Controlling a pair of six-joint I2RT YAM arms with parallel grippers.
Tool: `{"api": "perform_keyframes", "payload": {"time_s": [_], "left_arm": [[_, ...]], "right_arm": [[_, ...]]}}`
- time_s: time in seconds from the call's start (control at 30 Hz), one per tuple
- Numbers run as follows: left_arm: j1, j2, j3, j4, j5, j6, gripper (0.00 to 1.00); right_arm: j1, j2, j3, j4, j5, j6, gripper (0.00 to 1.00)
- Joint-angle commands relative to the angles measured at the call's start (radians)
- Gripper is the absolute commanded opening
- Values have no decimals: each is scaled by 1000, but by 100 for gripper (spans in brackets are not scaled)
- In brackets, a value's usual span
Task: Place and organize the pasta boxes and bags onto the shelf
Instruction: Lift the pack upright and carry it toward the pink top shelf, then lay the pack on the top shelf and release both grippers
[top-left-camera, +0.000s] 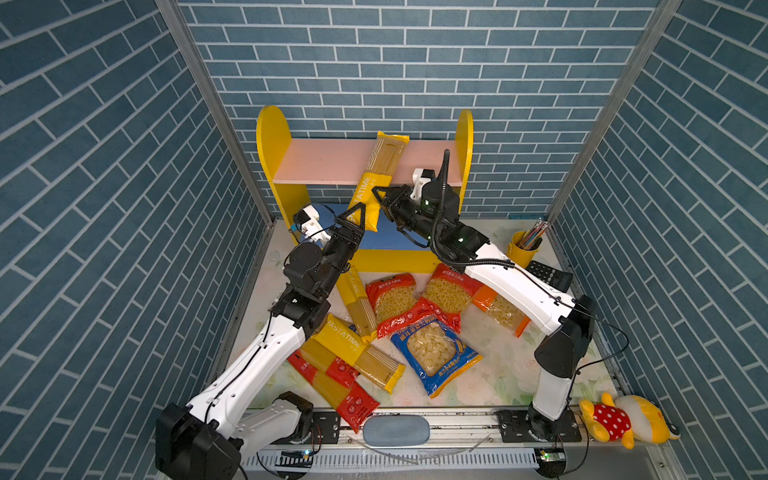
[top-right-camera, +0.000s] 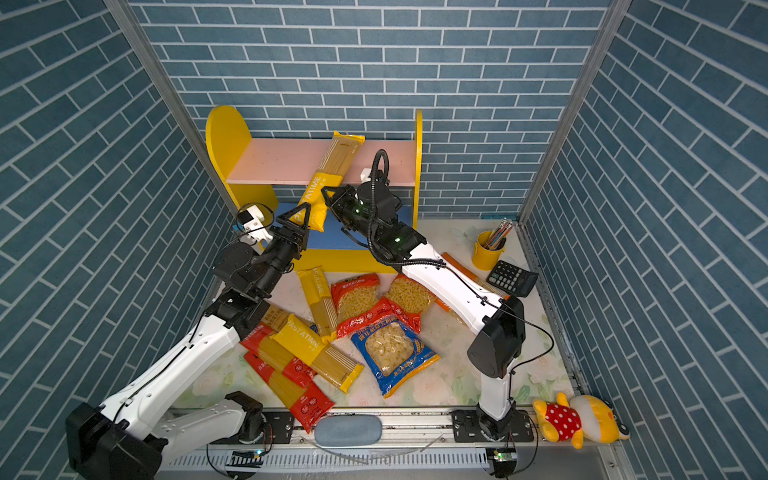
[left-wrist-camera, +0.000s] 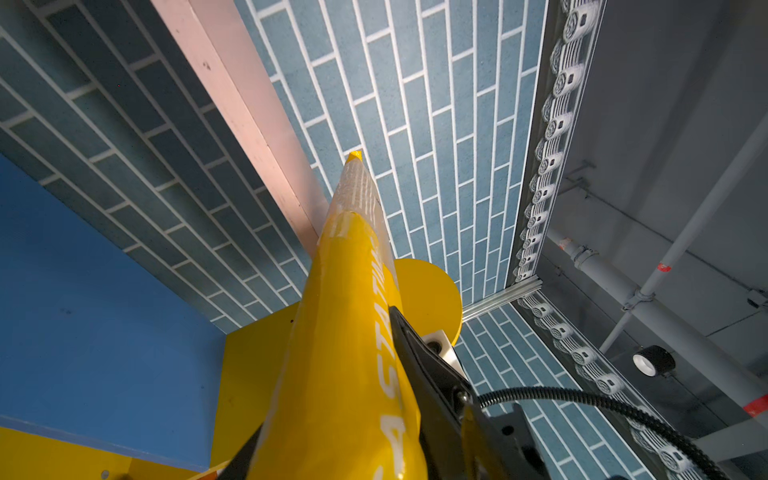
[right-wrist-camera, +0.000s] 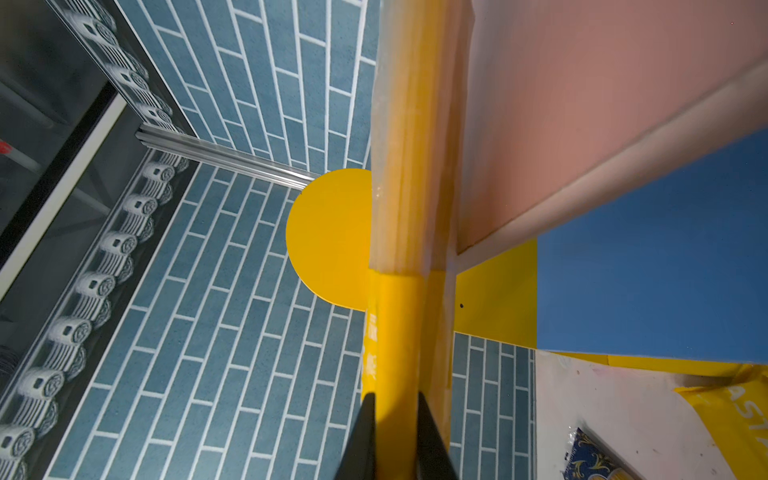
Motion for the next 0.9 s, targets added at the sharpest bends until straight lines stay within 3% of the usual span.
{"api": "perform_keyframes", "payload": {"time_s": [0.0, 0.07, 0.3, 0.4, 0.47, 0.7, 0.87], "left_arm": [[-10, 23, 68, 61, 18, -2, 51], [-14, 30, 81, 54, 18, -3, 43], [-16, 8, 97, 20, -32, 18, 28], [-14, 5, 121, -2, -54, 42, 22], [-13, 0, 149, -36, -78, 75, 19], [62, 29, 250, -116, -64, 127, 11], [181, 51, 318, -172, -35, 132, 3]], "right_arm": [[5, -62, -14, 170, 1, -7, 5], [4, -64, -14, 164, 1, -10, 12], [3, -72, -22, 133, 1, -22, 44], [-5, -82, -34, 135, -27, -22, 74], [-11, -96, -49, 131, -39, -24, 84], [-25, -205, -228, 120, -60, -46, 86], [-24, -315, -389, 86, -98, -86, 83]]}}
